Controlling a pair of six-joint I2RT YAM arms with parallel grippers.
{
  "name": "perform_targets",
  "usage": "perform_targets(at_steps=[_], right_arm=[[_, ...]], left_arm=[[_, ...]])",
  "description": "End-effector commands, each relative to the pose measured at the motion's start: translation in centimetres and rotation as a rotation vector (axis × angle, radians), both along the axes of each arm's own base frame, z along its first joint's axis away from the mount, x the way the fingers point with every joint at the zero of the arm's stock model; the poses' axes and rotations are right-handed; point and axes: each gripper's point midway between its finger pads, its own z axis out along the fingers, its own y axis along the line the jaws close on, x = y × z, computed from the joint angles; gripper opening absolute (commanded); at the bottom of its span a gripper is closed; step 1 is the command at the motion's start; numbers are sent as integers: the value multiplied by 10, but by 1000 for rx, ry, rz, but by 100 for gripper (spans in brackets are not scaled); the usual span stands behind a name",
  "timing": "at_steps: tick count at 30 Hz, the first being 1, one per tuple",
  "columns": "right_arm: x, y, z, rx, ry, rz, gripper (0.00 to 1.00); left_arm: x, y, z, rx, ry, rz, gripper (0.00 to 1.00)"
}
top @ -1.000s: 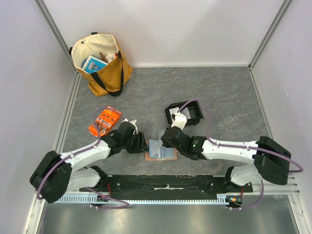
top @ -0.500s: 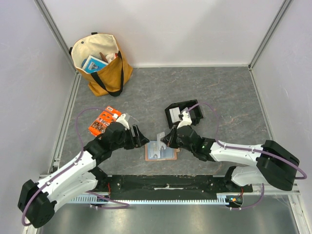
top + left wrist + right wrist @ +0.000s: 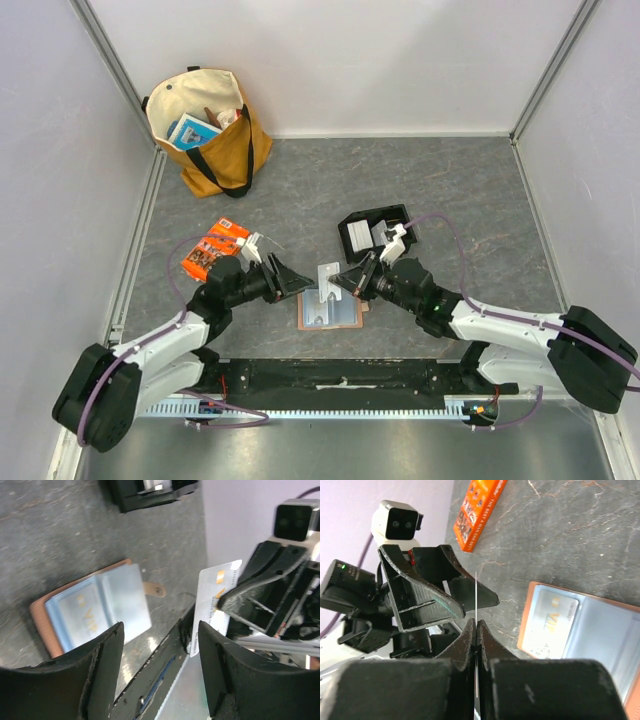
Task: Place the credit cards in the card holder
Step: Insert the credit card into the card holder.
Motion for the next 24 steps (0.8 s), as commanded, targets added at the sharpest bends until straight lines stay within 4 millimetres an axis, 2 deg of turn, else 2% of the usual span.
perform_targets(at_steps=[1, 6, 15, 24], right_arm=[[-6, 5, 27, 119, -28, 42, 0], [-8, 10, 33, 143, -39, 75, 0], [-10, 13, 45, 192, -64, 97, 0], [-7, 12, 44, 209, -61, 91, 0]], left_arm=[[-2, -15, 63, -255, -162, -109, 64], [-6, -21, 77, -330, -207, -170, 60], [-12, -24, 81, -368, -217, -226, 40], [-22, -26, 82, -396, -217, -279, 26]])
